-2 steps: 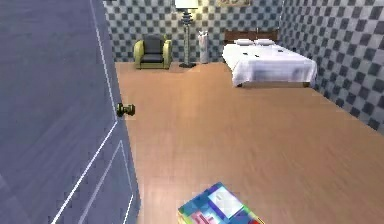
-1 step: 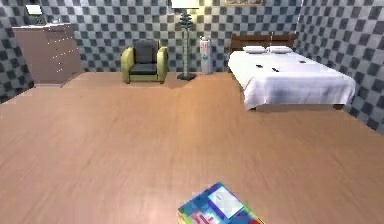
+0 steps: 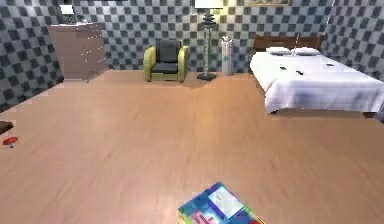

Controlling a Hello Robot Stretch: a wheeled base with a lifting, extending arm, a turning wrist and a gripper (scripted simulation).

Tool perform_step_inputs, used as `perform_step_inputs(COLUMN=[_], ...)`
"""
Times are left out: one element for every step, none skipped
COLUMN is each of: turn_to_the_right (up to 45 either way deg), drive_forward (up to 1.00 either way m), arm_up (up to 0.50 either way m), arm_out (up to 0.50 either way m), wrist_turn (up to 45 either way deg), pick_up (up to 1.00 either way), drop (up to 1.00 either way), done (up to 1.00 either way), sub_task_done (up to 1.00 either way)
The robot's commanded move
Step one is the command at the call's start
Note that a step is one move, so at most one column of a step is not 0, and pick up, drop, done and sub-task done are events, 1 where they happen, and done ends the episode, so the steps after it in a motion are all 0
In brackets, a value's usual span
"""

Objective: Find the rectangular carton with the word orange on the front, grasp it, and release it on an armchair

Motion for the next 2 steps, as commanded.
perform_step_inputs(turn_to_the_right=[0.0, -9.0], drive_forward=[0.25, 0.0], arm_up=[0.0, 0.0], arm_out=[0.0, 0.0], wrist_turn=[0.0, 0.0], pick_up=[0.0, 0.0], drop=[0.0, 0.0], done=[0.0, 0.0], sub_task_done=[0.0, 0.0])
